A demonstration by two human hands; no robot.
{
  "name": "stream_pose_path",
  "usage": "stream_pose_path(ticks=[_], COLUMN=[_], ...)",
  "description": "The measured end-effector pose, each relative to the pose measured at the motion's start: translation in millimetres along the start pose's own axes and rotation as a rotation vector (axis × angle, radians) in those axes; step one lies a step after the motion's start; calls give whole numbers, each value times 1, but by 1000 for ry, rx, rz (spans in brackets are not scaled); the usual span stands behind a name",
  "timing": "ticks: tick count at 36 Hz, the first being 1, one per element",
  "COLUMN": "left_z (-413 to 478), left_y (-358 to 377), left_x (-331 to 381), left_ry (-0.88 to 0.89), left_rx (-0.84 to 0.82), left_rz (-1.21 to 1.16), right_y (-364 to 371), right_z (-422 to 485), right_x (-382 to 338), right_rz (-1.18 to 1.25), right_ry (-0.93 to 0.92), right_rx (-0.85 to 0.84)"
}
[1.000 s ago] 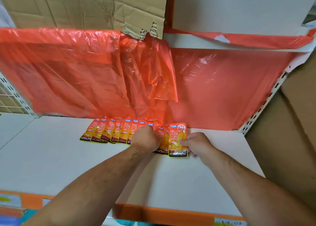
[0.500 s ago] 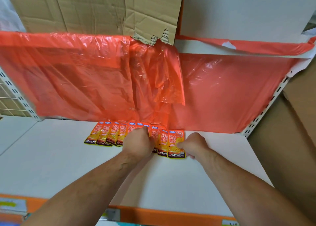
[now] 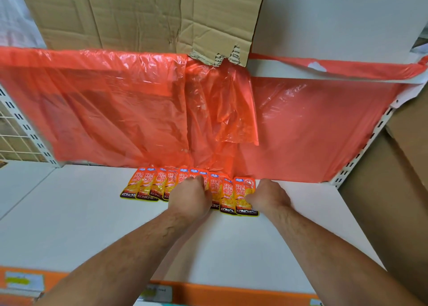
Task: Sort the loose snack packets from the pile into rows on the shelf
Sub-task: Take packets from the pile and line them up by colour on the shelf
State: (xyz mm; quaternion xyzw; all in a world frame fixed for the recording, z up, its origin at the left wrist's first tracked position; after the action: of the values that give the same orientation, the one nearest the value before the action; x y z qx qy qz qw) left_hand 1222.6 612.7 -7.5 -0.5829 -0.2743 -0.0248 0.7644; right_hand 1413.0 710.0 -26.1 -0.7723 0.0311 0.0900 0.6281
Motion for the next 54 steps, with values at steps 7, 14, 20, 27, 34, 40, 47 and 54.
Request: stream_pose_path(ticks=[7,14,20,27,34,40,47,54], left_z=[-3,-17,-50,-96,-139,-181,-230,-264], left_y=[-5,-9,-23,-57,-106,-153,-217,-266], left_x=[3,-4,-36,-91,-149,-216,-308,-381], left_ry=[68,41,-94,-261,-366,-409,-439,-468], left_rx=[0,-77,-114,-85,2,43,91,104], left_rz=[77,199,247,244,235,209,157,170], right_y=[-4,4,20,35,46,59,83,105], right_z=[-10,-34,-61,-101,-151,-213,-290,-336], right_x=[-8,-46,-87,-141,-208,-278,-372,-448], right_rz=[-20,-181,-224,-245,-272,-265,-256,-233], right_ry=[-137,-567,-764,-909,-1005,-1066,-1121,-1135], right_rx=[103,157,90,31,8,6,6,-26])
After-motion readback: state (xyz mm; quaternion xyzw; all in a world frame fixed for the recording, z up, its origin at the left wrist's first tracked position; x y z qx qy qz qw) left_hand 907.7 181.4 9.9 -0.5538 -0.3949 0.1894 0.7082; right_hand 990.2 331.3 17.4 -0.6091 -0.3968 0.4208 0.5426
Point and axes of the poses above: each hand's wrist, its own z-axis towards the middle knuckle, its own y-axis out of the palm, x = y × z, the point moved 5 cm from there along z, towards the middle knuckle, and after that the axes turned 10 degrees about -z, right-handed, at the moved point
